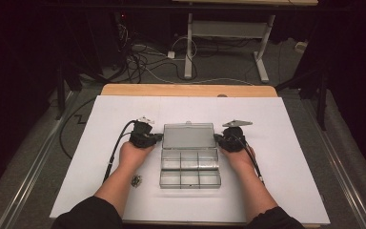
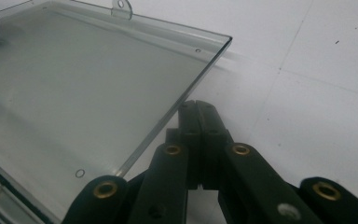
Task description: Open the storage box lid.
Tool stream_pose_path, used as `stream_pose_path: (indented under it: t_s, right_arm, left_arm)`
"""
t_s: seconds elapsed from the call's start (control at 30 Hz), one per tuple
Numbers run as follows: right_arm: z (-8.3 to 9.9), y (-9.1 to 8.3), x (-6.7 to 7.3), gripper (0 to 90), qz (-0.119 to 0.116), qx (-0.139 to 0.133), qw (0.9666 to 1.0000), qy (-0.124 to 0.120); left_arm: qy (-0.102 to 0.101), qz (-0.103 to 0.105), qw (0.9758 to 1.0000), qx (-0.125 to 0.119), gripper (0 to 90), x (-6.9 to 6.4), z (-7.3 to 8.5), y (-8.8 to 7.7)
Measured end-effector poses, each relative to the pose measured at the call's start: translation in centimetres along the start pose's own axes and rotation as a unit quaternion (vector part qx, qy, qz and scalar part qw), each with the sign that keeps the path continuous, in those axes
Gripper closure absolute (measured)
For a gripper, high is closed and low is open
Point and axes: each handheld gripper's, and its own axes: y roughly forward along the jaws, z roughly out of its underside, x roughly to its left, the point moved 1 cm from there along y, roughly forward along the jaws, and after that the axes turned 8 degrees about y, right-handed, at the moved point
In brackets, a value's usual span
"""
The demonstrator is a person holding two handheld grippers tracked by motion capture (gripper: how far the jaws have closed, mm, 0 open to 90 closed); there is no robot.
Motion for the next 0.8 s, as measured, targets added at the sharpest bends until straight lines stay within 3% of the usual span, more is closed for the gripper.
stream_pose_path:
  t_s: [0.3, 0.5, 0.8]
  right_arm:
    - [0.5, -0.8, -0.6, 90.0, 0.001, 0.004, 1.0000, 0.003]
    - [1.2, -2.2, -1.2, 90.0, -0.001, -0.010, 0.9999, 0.002]
    - [2.2, -4.8, -0.6, 90.0, -0.019, -0.039, 0.9990, -0.013]
  left_arm:
    - [0.009, -0.006, 0.9999, 0.010, 87.4, 0.1, 0.5, -0.8]
    - [0.009, -0.004, 0.9999, -0.010, 87.4, 0.2, 1.2, -2.2]
    - [0.031, -0.014, 0.9991, -0.024, 87.4, -0.6, 2.8, -4.2]
